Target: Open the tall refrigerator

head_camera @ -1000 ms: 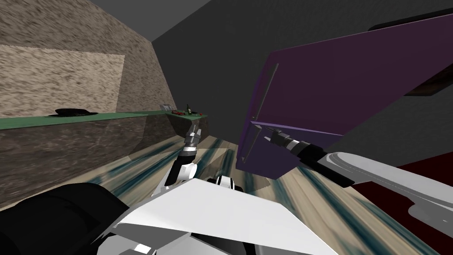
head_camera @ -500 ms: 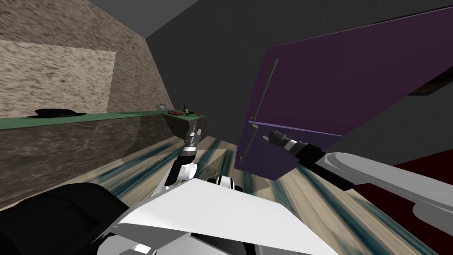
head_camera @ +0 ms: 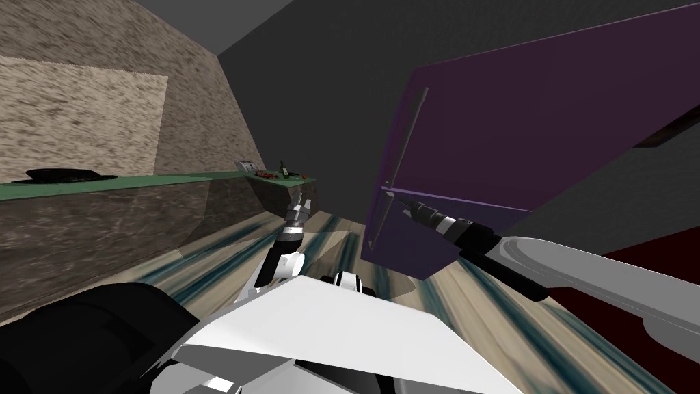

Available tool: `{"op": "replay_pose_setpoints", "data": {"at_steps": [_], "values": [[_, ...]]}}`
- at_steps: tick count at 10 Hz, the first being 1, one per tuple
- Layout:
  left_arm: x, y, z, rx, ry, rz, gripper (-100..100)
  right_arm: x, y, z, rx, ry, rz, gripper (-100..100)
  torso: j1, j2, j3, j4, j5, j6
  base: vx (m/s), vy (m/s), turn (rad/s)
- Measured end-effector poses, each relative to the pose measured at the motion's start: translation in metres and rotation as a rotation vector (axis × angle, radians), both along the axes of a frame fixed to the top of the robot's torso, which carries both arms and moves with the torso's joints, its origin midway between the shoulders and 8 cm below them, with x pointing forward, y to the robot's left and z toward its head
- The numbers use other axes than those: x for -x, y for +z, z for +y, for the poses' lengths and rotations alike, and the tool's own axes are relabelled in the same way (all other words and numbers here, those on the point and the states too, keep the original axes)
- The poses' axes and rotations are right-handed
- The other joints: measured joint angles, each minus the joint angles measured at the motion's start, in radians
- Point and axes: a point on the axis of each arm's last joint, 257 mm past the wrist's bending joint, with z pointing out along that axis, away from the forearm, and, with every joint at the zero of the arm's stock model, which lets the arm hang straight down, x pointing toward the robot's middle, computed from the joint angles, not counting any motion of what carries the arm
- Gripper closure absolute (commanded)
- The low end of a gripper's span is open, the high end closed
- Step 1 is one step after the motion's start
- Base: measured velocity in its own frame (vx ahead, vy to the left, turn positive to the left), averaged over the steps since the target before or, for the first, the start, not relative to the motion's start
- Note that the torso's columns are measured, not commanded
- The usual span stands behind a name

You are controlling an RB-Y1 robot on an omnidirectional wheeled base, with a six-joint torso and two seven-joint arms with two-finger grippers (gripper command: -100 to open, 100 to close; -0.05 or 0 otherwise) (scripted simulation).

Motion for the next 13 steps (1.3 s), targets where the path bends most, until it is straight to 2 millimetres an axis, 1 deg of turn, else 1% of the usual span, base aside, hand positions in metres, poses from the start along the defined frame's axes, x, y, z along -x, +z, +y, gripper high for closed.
{"op": "replay_pose_setpoints", "data": {"at_steps": [1,2,3,4,5,6,7,10,11,13], "values": [[0.0,0.0,0.0,0.0,0.0,0.0,0,0.002,0.0,0.004,0.026,0.01,-0.016,-100,-0.001,0.0,0.0,0.0,0.0,0.0,0.025,-0.012,-0.002],[0.0,0.0,0.0,0.0,0.0,0.0,0,0.002,-0.001,0.005,0.03,0.011,-0.018,-100,0.0,0.002,0.001,0.0,0.0,0.0,0.006,-0.002,0.002],[0.0,0.0,0.0,0.0,0.0,0.0,0,0.002,-0.001,0.005,0.03,0.011,-0.018,100,0.001,0.002,0.002,0.001,0.0,0.0,0.0,0.0,0.0],[0.0,0.0,0.0,0.0,0.0,0.0,0,0.002,-0.001,0.005,0.03,0.011,-0.018,100,0.0,0.002,0.001,0.001,0.0,0.0,-0.051,-0.084,0.043],[0.0,0.0,0.0,0.0,0.0,0.0,0,0.006,0.0,0.01,0.029,0.026,-0.018,100,-0.004,0.004,0.002,0.001,-0.001,0.0,-0.142,-0.215,0.075],[0.0,0.0,0.0,0.0,0.0,0.0,0,0.012,-0.001,0.02,0.028,0.053,-0.017,100,-0.01,0.007,0.004,0.002,-0.003,0.0,-0.188,-0.252,0.083],[0.0,0.0,0.0,0.0,0.0,0.0,0,0.02,-0.001,0.029,0.027,0.081,-0.018,100,-0.009,0.007,0.005,0.002,-0.003,0.001,-0.189,-0.279,0.049],[0.0,0.0,0.0,0.0,0.0,0.0,0,0.049,0.0,0.068,0.027,0.178,-0.015,100,0.002,-0.002,-0.001,-0.001,0.0,0.0,-0.169,-0.26,0.066],[0.0,0.0,0.0,0.0,0.0,0.0,0,0.058,0.002,0.078,0.026,0.206,-0.018,100,0.006,-0.002,-0.001,-0.001,0.002,0.0,-0.203,-0.202,0.066],[0.0,0.0,0.0,0.0,0.0,0.0,0,0.075,0.001,0.098,0.025,0.27,-0.019,100,-0.001,0.003,0.002,0.001,0.0,0.0,-0.196,-0.267,0.059]]}}
